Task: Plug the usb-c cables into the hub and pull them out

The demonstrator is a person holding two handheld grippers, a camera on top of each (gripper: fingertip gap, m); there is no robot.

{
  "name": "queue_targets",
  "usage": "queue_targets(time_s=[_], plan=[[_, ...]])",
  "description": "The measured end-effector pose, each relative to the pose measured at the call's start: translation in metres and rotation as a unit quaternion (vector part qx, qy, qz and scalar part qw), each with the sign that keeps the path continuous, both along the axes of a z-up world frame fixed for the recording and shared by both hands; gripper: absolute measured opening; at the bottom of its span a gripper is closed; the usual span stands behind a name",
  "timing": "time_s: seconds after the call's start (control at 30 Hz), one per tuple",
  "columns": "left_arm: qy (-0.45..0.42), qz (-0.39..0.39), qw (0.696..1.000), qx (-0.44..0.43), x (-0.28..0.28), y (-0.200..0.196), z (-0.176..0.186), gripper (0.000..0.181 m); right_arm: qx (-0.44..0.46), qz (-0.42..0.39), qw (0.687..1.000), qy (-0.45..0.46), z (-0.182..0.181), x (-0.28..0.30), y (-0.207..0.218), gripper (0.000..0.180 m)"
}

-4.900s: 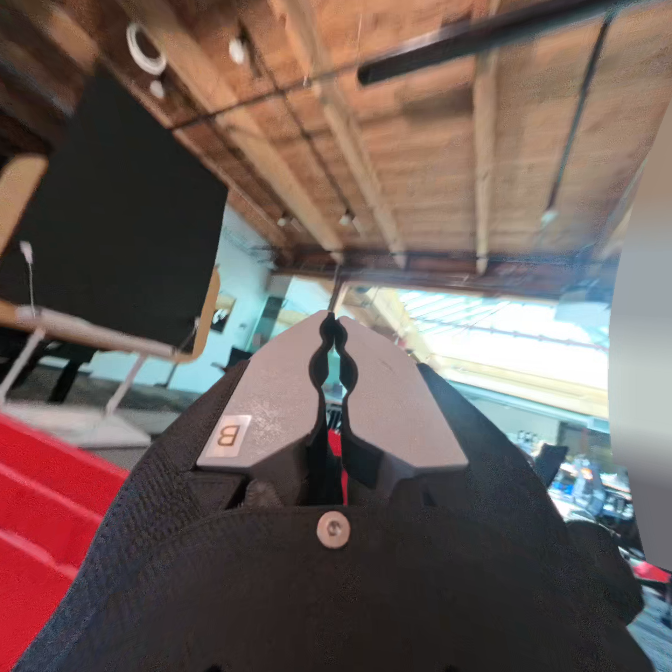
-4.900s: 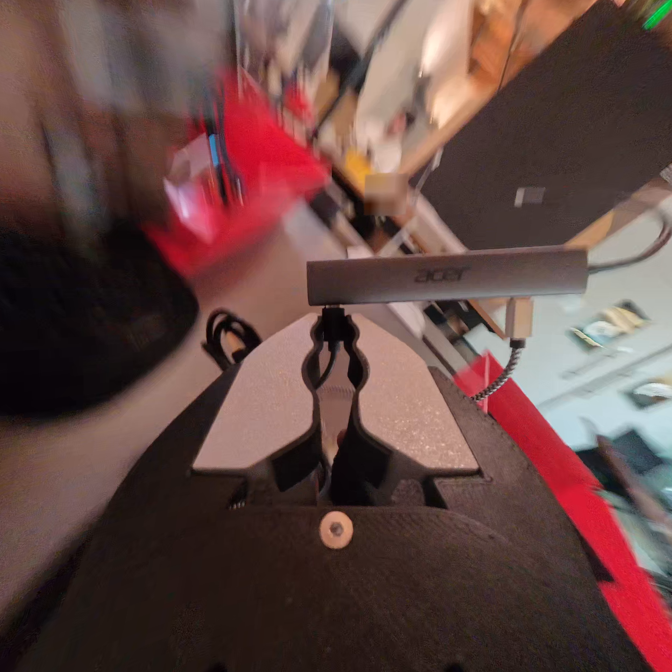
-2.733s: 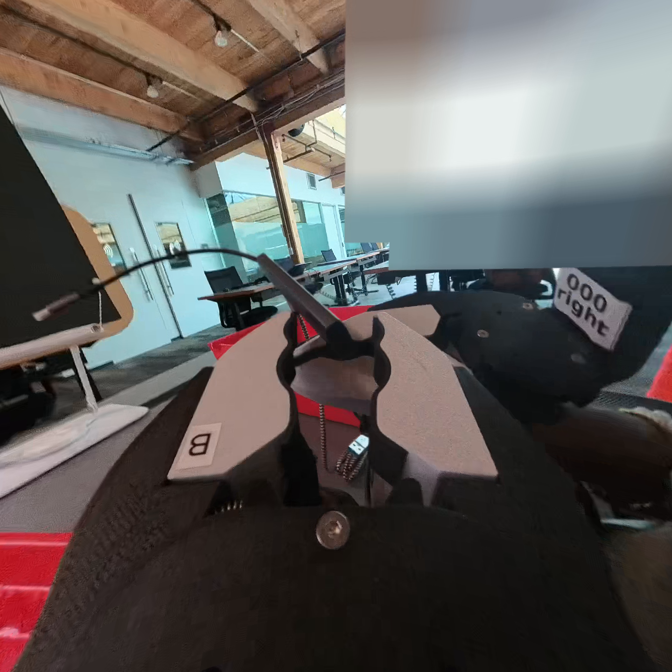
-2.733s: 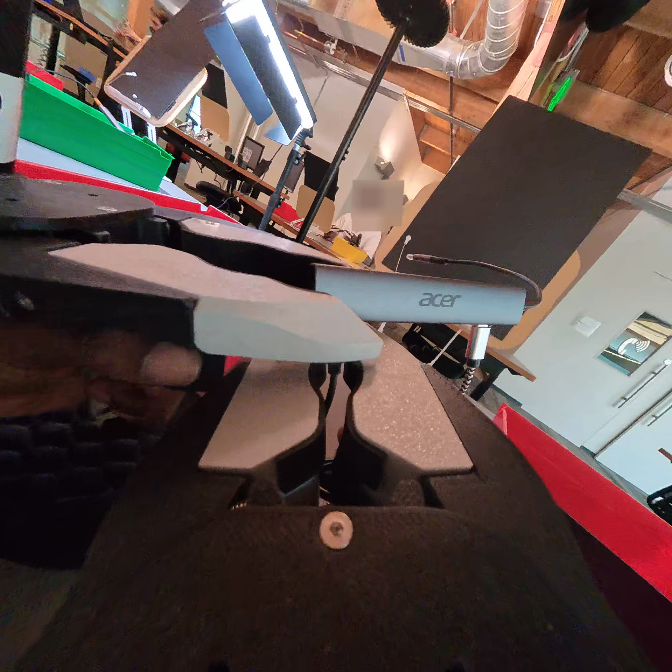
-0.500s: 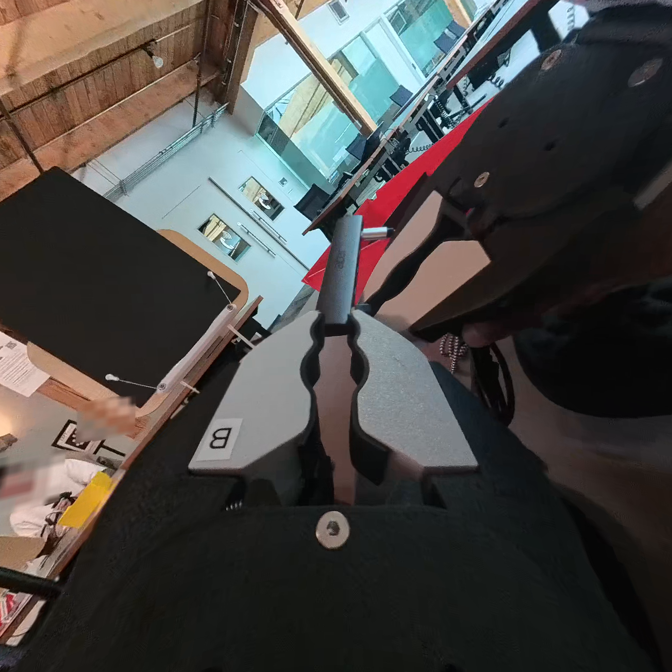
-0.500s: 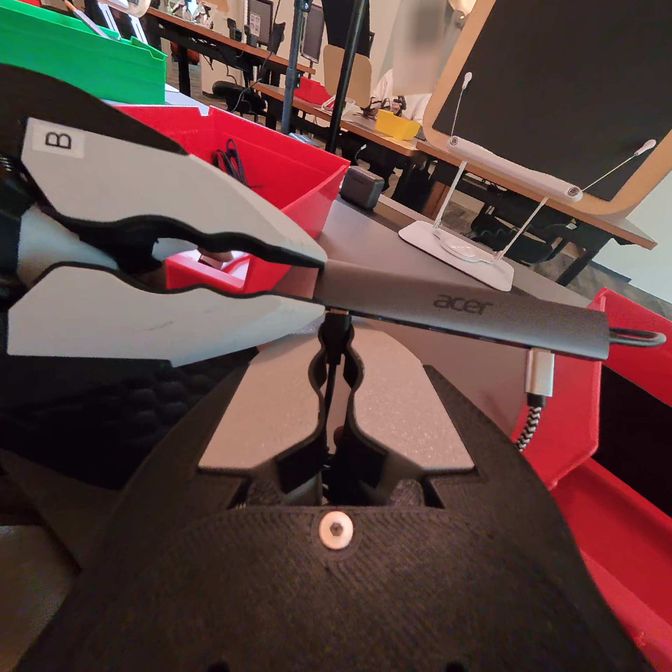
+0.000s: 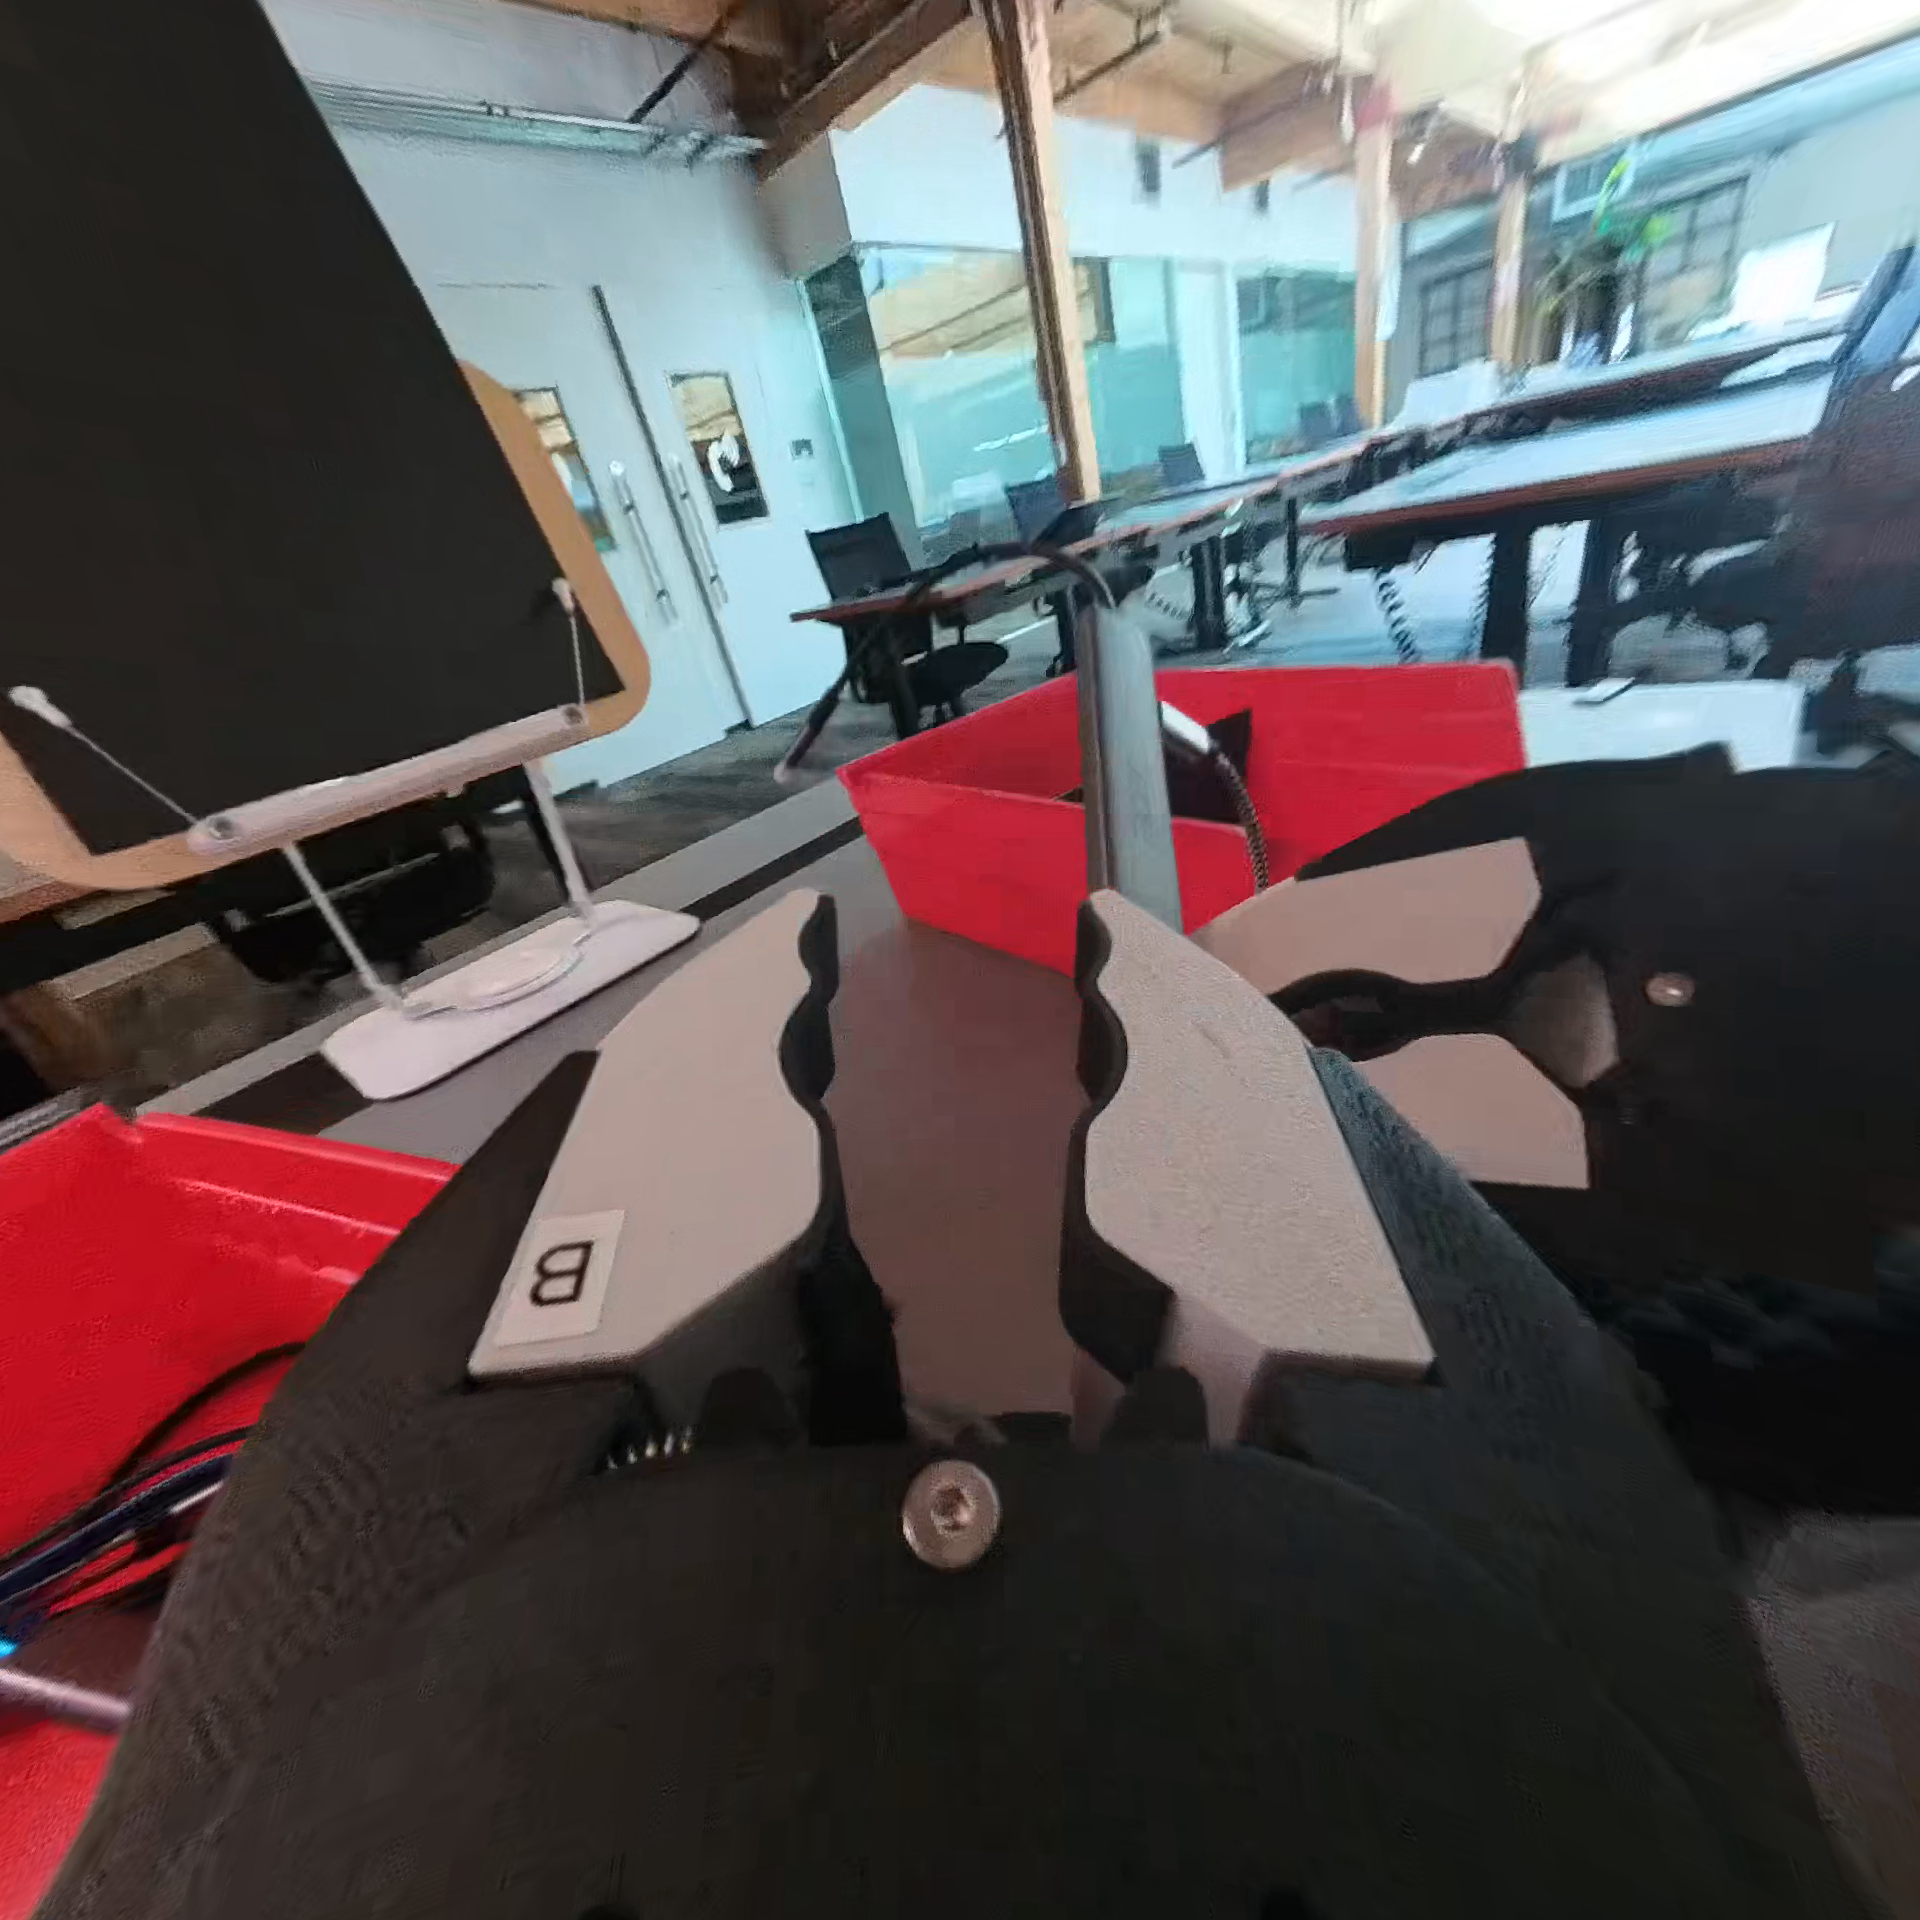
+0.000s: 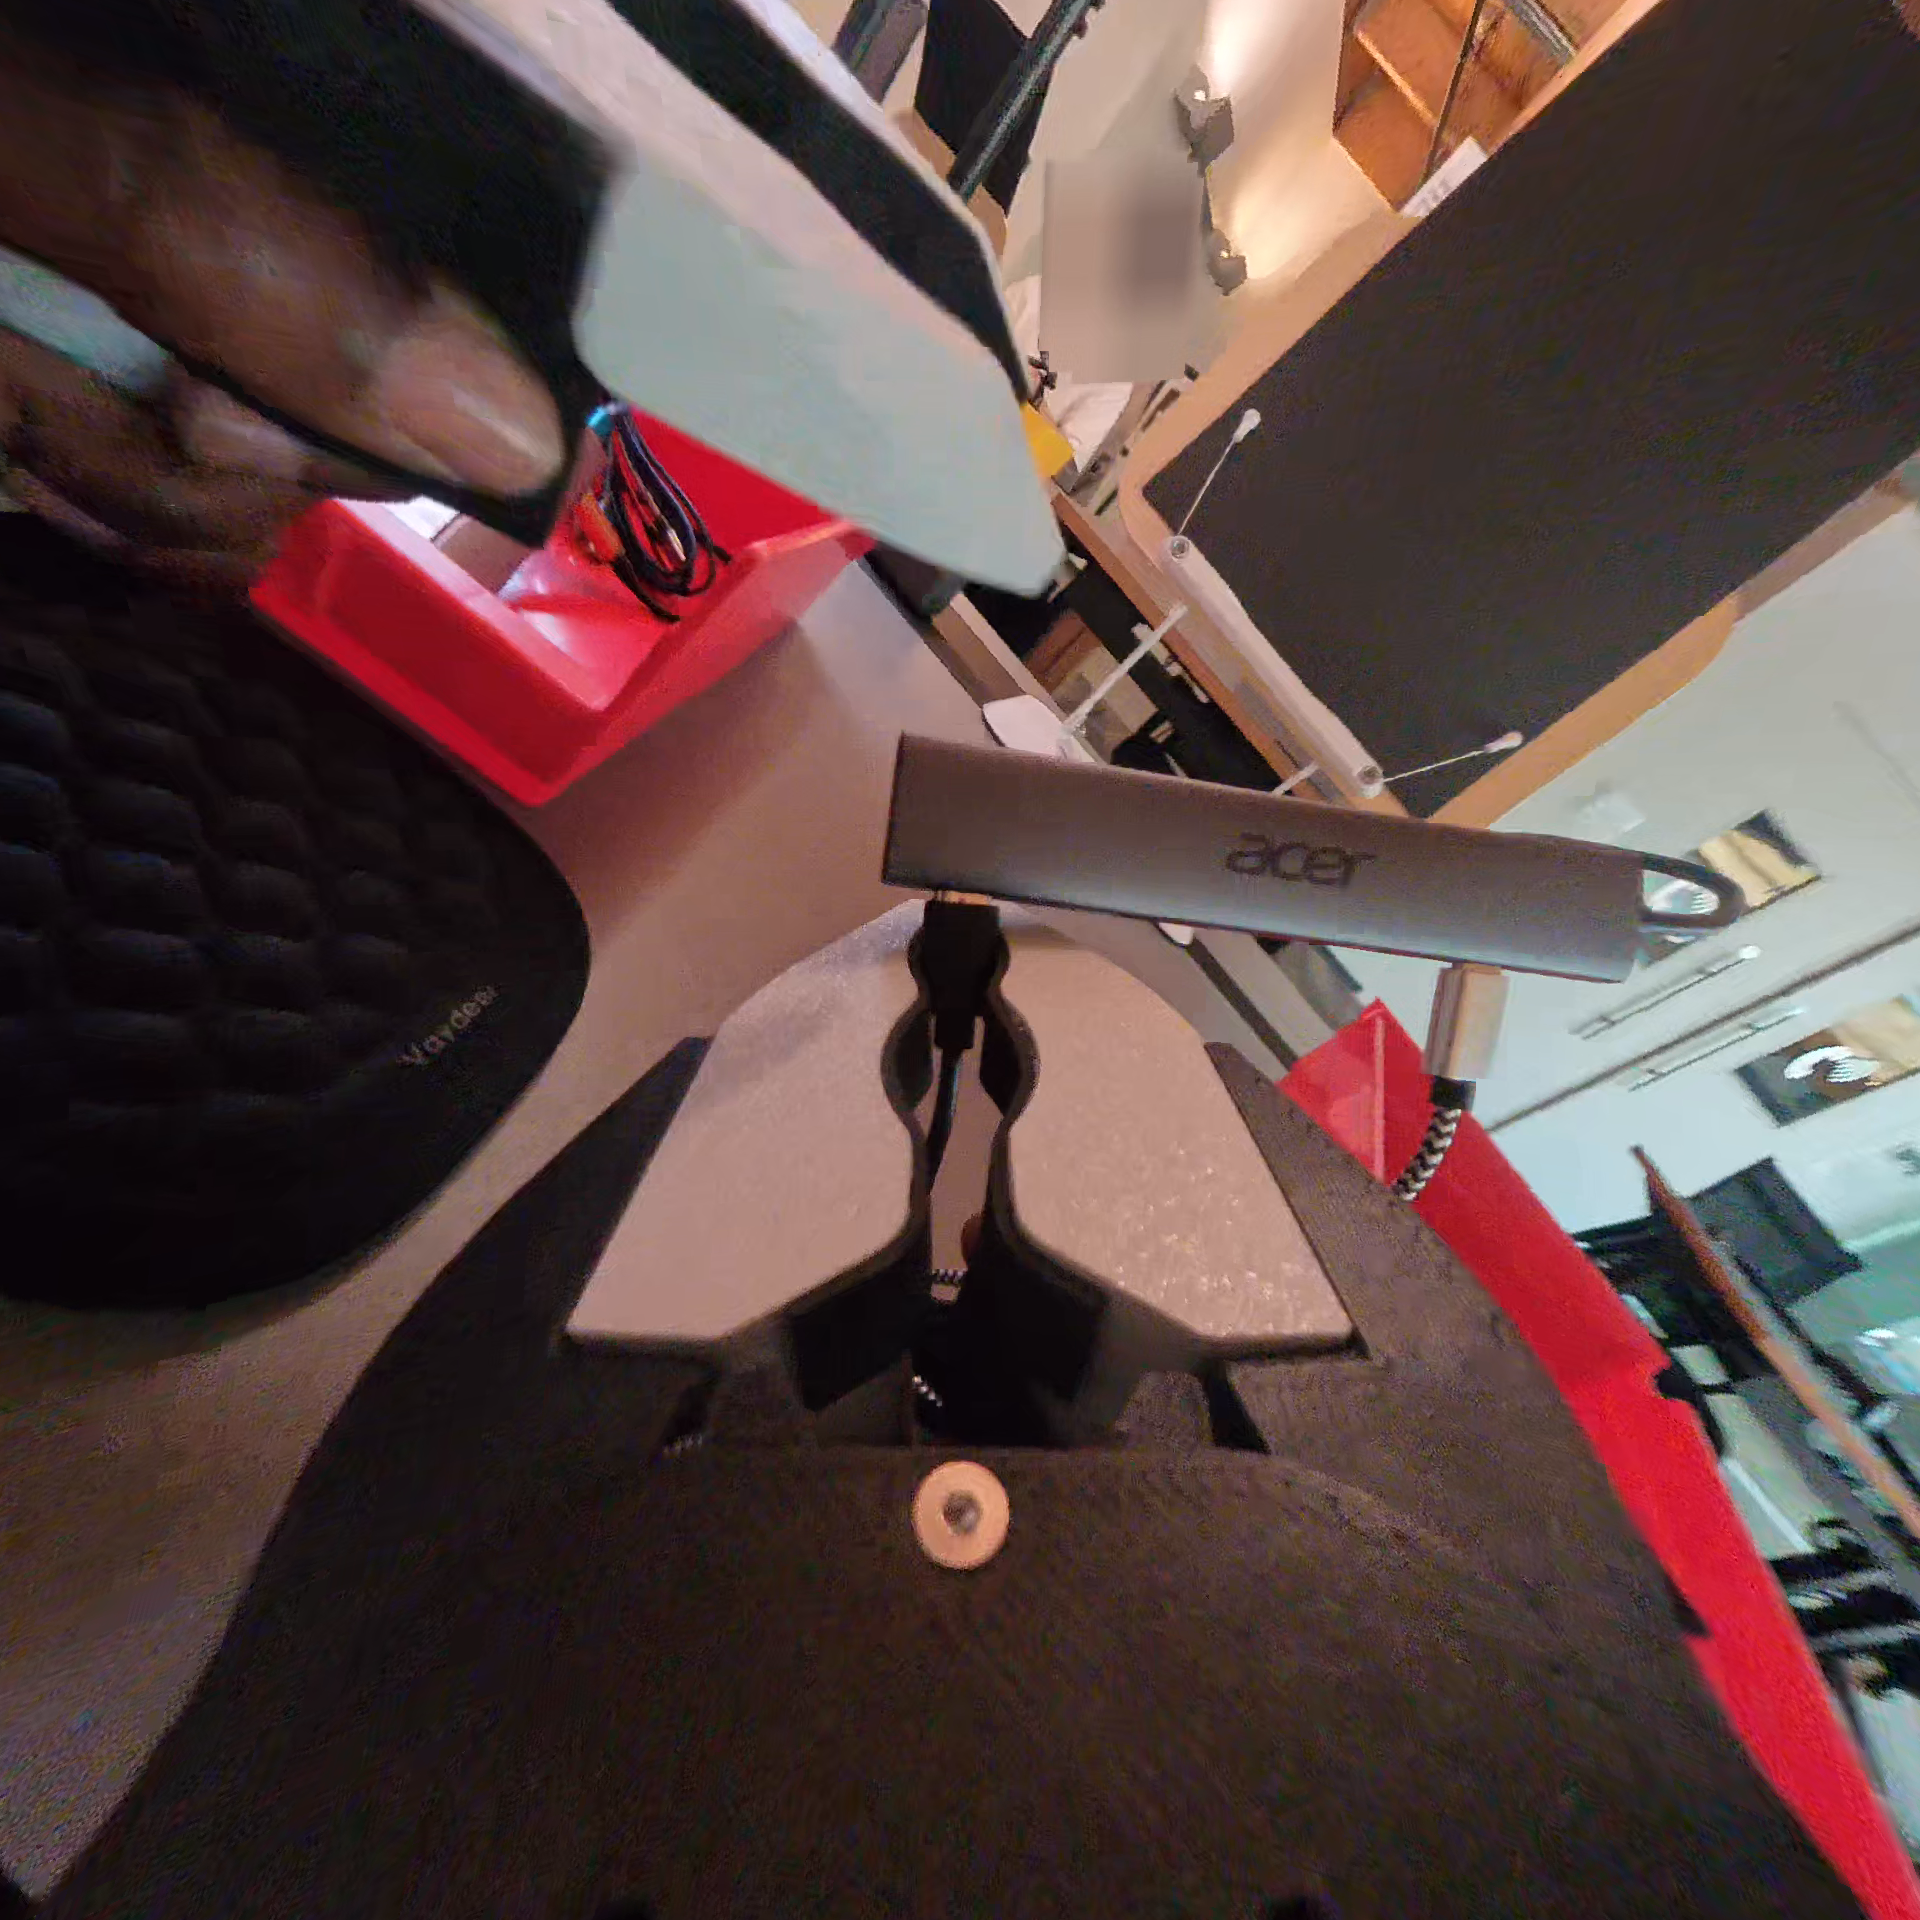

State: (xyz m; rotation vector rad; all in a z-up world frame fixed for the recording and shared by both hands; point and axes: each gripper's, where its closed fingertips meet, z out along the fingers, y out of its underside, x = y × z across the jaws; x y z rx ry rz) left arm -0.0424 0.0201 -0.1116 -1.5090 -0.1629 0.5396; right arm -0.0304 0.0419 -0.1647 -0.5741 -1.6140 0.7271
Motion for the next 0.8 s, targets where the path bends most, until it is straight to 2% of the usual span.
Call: queue_targets(time_s=[0.07,0.17,0.2,0.33,0.4,0.5,0.53,0.57,0.63,0.67,0.73,0.8], plan=[[0.019,0.017,0.999,-0.041,0.003,0.014,-0.008,0.045,0.058,-0.026,0.998,0.0,-0.004,-0.001,-0.001,0.003],[0.007,0.0,0.998,-0.058,0.013,0.03,-0.013,0.045,0.112,-0.043,0.993,-0.017,-0.009,-0.002,-0.004,0.003],[0.0,0.01,0.998,-0.07,0.009,0.032,-0.016,0.04,0.128,-0.047,0.99,-0.021,-0.009,-0.001,-0.004,0.003],[0.009,0.074,0.984,-0.161,-0.008,0.028,-0.034,0.027,0.169,-0.059,0.983,-0.036,-0.014,-0.001,-0.005,0.003],[0.014,0.107,0.972,-0.209,-0.016,0.024,-0.045,0.026,0.186,-0.071,0.979,-0.045,-0.02,-0.003,-0.004,0.003],[-0.007,0.098,0.969,-0.227,-0.019,0.023,-0.055,0.021,0.209,-0.086,0.973,-0.041,-0.026,-0.006,-0.004,0.001],[0.01,0.085,0.972,-0.218,-0.016,0.025,-0.053,0.005,0.205,-0.086,0.974,-0.037,-0.025,-0.007,-0.005,0.001],[0.041,0.117,0.97,-0.209,-0.024,0.019,-0.048,0.0,0.198,-0.087,0.976,-0.038,-0.025,-0.008,-0.006,0.001],[0.148,0.223,0.932,-0.245,-0.053,-0.01,-0.035,0.0,0.181,-0.104,0.977,-0.042,-0.024,-0.009,0.004,0.001],[0.139,0.214,0.94,-0.227,-0.055,-0.015,-0.029,0.0,0.162,-0.106,0.98,-0.045,-0.024,-0.009,0.009,0.001],[0.03,0.087,0.989,-0.117,-0.032,-0.008,-0.018,0.0,0.112,-0.086,0.99,-0.029,-0.021,-0.01,0.014,0.001],[-0.044,-0.03,0.998,0.018,-0.011,-0.007,0.006,0.001,0.05,-0.059,0.997,0.002,-0.009,-0.009,0.014,0.001]])
